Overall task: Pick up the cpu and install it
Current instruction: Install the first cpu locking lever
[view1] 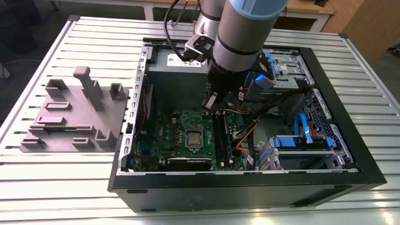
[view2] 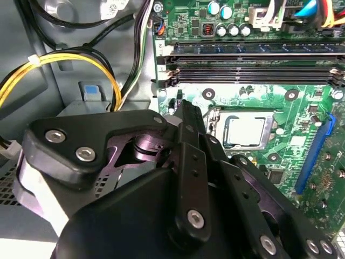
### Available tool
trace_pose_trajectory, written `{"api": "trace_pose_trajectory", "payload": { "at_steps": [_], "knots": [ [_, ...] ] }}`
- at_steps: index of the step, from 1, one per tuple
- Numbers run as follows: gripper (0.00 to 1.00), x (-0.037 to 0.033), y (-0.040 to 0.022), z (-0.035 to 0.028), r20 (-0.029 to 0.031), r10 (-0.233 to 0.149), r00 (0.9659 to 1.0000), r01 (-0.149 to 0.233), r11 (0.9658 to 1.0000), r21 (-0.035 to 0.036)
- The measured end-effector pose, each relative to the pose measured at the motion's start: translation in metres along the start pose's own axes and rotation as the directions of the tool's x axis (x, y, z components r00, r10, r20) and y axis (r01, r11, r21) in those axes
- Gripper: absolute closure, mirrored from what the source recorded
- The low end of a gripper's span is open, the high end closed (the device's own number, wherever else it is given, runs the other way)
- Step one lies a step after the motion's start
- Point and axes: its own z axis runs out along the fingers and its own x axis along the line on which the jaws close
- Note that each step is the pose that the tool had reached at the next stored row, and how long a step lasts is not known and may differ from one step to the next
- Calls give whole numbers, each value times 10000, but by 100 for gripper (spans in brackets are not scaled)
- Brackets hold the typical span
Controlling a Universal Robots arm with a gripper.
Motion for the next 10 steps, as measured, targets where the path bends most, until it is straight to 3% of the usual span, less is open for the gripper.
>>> {"api": "trace_pose_trajectory", "payload": {
  "at_steps": [10],
  "knots": [
    [89,11,40,35,25,-8,10000,8,10000,-18]
  ]
}}
